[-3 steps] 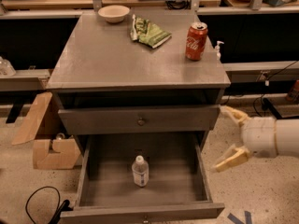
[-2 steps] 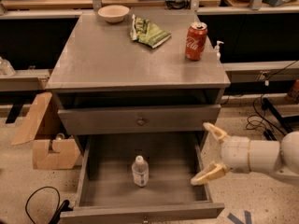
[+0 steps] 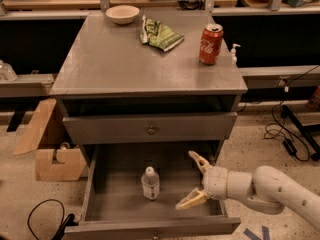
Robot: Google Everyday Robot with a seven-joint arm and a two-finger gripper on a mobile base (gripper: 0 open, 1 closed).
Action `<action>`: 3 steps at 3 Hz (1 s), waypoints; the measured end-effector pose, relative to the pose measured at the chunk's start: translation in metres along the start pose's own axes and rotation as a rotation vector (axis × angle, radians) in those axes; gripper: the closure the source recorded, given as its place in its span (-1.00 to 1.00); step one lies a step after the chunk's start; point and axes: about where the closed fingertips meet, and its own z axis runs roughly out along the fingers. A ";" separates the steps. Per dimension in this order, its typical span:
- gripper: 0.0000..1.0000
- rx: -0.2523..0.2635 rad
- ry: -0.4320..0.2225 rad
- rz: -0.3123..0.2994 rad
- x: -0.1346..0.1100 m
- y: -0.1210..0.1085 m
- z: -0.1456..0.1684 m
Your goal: Pick blue plastic bottle from middle drawer and place on counter
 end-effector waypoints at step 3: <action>-1.00 -0.127 -0.084 0.026 0.051 0.004 0.127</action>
Offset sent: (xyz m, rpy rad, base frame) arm 0.0573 0.0981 -0.0984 0.0381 0.0391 0.1260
